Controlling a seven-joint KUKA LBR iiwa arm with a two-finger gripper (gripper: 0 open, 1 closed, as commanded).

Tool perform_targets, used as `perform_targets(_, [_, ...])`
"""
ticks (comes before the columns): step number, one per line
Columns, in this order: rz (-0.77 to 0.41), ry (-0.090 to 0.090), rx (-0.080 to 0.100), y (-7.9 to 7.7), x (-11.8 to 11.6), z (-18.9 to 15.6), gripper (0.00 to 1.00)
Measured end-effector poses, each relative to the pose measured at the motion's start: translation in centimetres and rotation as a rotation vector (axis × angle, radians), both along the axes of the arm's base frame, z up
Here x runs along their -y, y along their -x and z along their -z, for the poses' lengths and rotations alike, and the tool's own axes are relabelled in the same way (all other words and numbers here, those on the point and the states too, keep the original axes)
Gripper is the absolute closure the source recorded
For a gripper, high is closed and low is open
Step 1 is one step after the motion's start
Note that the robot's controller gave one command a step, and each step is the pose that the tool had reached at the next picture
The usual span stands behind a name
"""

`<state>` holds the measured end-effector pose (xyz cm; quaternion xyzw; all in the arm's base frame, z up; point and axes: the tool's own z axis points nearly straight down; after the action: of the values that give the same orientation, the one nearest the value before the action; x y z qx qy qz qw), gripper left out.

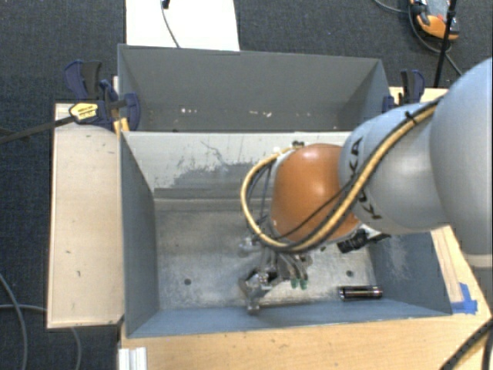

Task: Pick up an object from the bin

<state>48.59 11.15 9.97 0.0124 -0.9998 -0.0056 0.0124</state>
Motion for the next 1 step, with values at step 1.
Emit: perform_targets(1, [0.002, 0.0, 0.0, 0.0, 0.01, 0.0, 1.0])
